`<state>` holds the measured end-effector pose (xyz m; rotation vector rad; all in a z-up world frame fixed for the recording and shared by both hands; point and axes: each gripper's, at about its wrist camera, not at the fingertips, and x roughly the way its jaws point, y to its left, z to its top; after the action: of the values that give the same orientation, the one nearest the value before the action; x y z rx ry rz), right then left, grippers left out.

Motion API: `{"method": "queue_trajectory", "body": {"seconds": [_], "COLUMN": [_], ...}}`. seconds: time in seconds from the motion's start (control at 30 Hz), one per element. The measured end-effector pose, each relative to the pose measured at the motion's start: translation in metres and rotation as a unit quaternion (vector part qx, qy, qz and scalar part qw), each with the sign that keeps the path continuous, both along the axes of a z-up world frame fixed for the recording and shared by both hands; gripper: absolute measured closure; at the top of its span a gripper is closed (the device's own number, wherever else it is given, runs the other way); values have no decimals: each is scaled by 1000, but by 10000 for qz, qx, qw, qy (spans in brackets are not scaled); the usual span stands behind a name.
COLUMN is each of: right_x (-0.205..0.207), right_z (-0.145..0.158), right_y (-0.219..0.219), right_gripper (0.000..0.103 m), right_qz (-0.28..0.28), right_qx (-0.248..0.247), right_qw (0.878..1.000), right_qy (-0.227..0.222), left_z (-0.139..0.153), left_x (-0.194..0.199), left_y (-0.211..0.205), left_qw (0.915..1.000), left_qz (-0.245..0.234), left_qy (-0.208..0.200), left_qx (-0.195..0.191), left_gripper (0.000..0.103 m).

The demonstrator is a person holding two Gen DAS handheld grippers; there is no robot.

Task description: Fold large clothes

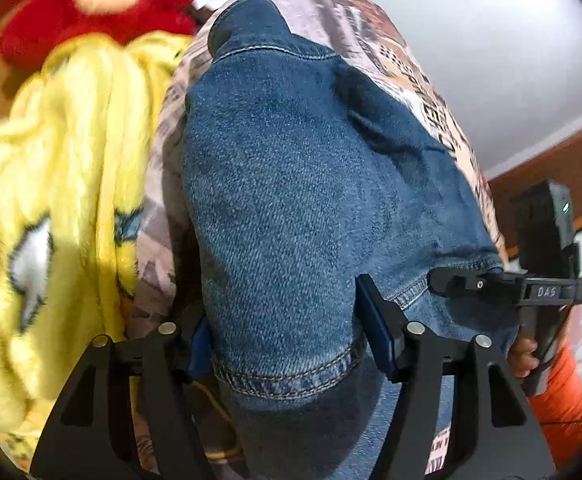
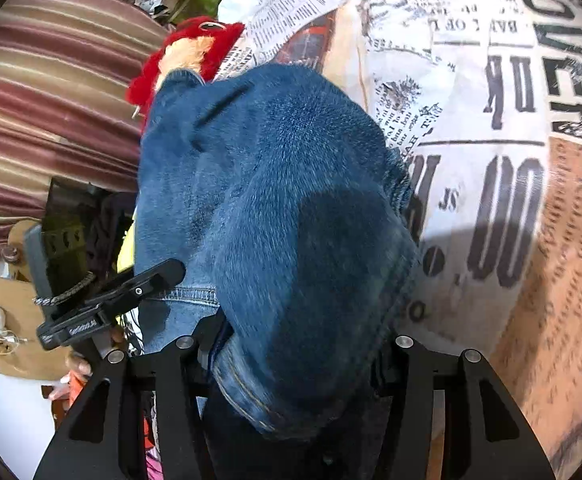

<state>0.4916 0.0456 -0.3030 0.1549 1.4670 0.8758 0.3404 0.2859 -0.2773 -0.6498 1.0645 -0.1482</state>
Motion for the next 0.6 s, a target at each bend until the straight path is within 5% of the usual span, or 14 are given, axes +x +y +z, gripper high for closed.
{"method": "queue_trajectory", "body": {"seconds": [0.13,0.27,0.47,0.6], "right_x": [2,-13,-41,-60], "right_z": [-9,8,61,95], "right_y": [-4,-14,-33,-44], "right_gripper": [45,44,44,44], "right_qz": [94,160,367,272], "right_qx": [144,-144,-696,-524], "right_qw": [9998,9992,9834,9736], "right_qy": [77,-335,-1635,-2203], "left_z": [-8,13,54,74], "left_x": [-4,-10,-30,-42], "left_y": [3,-9,-36,-53], "left_qw": [9999,9972,9715,9612], "left_qz": [98,7,-168,-250], "left_qy": [-11,-73,-507,-884], "left_qx": [-46,743,2308,2600], "left_gripper": [26,27,27,27]}}
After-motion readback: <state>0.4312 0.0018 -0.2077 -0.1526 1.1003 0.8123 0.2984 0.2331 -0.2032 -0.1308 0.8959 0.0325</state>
